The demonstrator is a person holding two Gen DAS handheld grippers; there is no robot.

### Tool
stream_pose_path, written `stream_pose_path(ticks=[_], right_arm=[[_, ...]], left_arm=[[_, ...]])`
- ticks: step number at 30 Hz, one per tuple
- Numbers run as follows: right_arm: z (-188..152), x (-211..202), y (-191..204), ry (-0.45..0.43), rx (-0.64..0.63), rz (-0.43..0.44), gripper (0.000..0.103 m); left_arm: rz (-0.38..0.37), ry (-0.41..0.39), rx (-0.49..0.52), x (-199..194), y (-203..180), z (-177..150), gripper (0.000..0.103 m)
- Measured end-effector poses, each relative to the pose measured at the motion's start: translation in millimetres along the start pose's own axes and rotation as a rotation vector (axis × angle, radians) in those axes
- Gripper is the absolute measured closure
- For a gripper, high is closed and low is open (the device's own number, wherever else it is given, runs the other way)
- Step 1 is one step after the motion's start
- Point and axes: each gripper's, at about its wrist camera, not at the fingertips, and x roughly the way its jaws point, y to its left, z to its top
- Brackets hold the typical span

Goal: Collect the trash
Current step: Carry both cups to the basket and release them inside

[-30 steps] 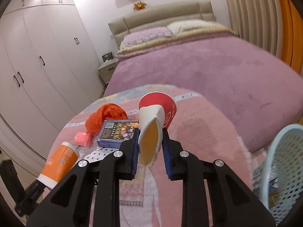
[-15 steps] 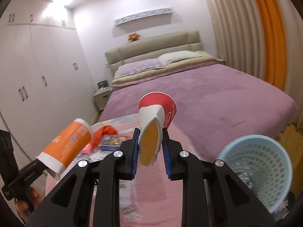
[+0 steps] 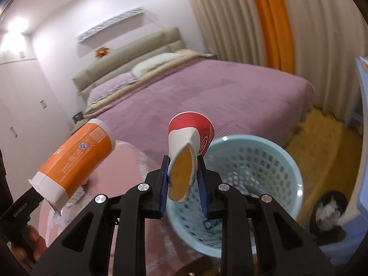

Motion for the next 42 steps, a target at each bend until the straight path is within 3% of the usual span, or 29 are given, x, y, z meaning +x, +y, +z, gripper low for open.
stream_pose_path(ticks=[11, 14, 17, 18, 19, 23, 25, 28, 36, 42], right_arm=[[-13, 36, -62, 0.125, 0.112, -0.108, 0.081], [-15, 46, -75, 0.159, 0.138, -0.127, 0.08], [-19, 55, -85, 0.194, 0.159, -0.127, 0.08], [-22, 57, -88, 0.204, 0.168, -0.125, 0.08], [-25, 59, -92, 0.214, 0.176, -0.122, 0.08], [-30, 64, -101, 0.235, 0.201, -0.107, 0.077], [-32, 64, -104, 0.238, 0.201, -0.1, 0.071], [-31, 60, -99, 0.225, 0.185, -0.106, 0.053], [-28, 44, -80, 0.185, 0.145, -0.051, 0.053], [-21, 25, -47, 0.137, 0.073, -0.008, 0.053]], left_arm=[[-0.02, 0.223, 0.018, 105, -25, -13, 0.095], [0.014, 0.3, 0.014, 128, -27, -21, 0.094], [0.031, 0.373, 0.016, 146, -29, -31, 0.077], [0.046, 0.406, 0.023, 152, -29, -36, 0.056], [0.054, 0.421, 0.029, 154, -31, -38, 0.043], [0.062, 0.449, 0.058, 154, -34, -44, 0.039], [0.055, 0.446, 0.052, 151, -32, -43, 0.039], [0.025, 0.416, 0.045, 139, -32, -39, 0.037], [-0.019, 0.281, 0.045, 86, -30, -30, 0.037], [-0.006, 0.166, 0.023, 38, -24, -19, 0.037]])
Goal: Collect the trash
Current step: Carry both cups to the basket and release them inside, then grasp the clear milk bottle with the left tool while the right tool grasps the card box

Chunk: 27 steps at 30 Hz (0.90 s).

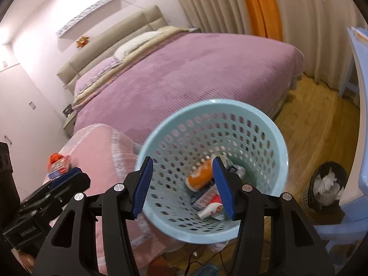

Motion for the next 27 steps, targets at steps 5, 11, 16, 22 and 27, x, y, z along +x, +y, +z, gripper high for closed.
stream_pose_path(ticks=[5, 11, 16, 22, 27], right_arm=[[-1, -28, 48, -0.082, -0.125, 0.037, 0.053], [-6, -38, 102, -0.122, -0.247, 0.102, 0.053], [-13, -27, 151, -0.097, -0.333, 0.178, 0.053], [-26, -4, 212, -0.062, -0.405, 0.258, 0.053], [-38, 16, 258, -0.048, -0.457, 0.276, 0.053]], left_arm=[[0.034, -0.103, -0.027, -50, 19, -2, 0.037], [0.112, -0.217, -0.098, -115, 64, -11, 0.037], [0.239, -0.284, -0.163, -166, 111, -29, 0.034], [0.354, -0.311, -0.27, -207, 174, -57, 0.032], [0.417, -0.298, -0.335, -216, 214, -78, 0.027]])
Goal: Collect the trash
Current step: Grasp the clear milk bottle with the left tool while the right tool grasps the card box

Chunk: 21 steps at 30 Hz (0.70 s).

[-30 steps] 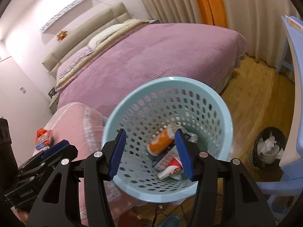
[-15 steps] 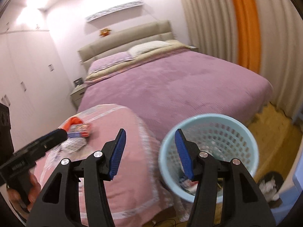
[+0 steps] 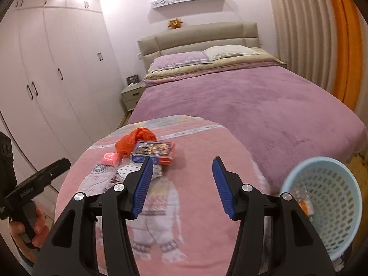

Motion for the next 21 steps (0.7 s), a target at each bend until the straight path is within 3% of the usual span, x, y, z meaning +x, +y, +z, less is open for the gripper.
stream_pose_path(ticks=[8, 12, 15, 21], right_arm=[[9, 54, 38, 0.048, -0.055, 0.013, 0.053], [15, 82, 49, 0.075, -0.088, -0.002, 0.052], [17, 95, 50, 0.097, -0.09, 0.014, 0.051], [18, 126, 64, 0.136, -0.097, 0.031, 0.042]], left_arm=[[-0.03, 0.145, 0.039, 46, 12, -23, 0.025], [0.018, 0.206, 0.073, 69, 5, -35, 0.025], [0.056, 0.233, 0.089, 81, 4, -41, 0.027], [0.054, 0.244, 0.12, 89, 1, -43, 0.027]])
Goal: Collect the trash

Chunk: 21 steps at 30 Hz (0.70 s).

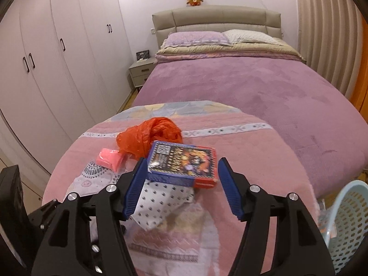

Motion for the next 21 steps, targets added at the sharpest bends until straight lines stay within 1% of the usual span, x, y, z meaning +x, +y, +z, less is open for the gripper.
stream_pose_path(ticks=[3, 5, 6, 7, 8, 11, 12, 14, 16, 21], right_arm=[[4, 15, 12, 0.019, -0.013, 0.005, 0.041], [5, 26, 22, 0.036, -0.035, -0.01, 0.04], [5, 30, 26, 0.043, -0.044, -0.021, 0.04], [5, 37, 30, 0.056, -0.058, -0.042, 0.04], [4, 43, 33, 0.071, -0.068, -0.064, 0.04], [0, 52, 30, 0.11, -0.056, -0.072, 0.04], [-2, 53, 27, 0.116, -0.053, -0.087, 0.04], [-4, 51, 22, 0.123, -0.048, -0.093, 0.051], [-8, 46, 14, 0.131, -0.032, -0.068, 0.056], [-20, 34, -2, 0.137, -0.024, -0.055, 0.058]], left_arm=[[0.004, 0.017, 0.023, 6, -6, 0, 0.027], [-0.002, 0.025, 0.025, 8, -7, -1, 0.029], [-0.002, 0.029, 0.026, 9, -7, -2, 0.034], [-0.008, 0.038, 0.029, 11, -7, -2, 0.044], [-0.017, 0.043, 0.029, 11, -6, -3, 0.049], [-0.022, 0.034, 0.025, 7, -2, -5, 0.049], [-0.02, 0.029, 0.021, 4, -1, -6, 0.049], [-0.017, 0.018, 0.009, -1, 3, -8, 0.049], [-0.018, 0.006, -0.002, -8, 7, -11, 0.049], [0.001, -0.012, -0.06, -18, 21, -19, 0.049]])
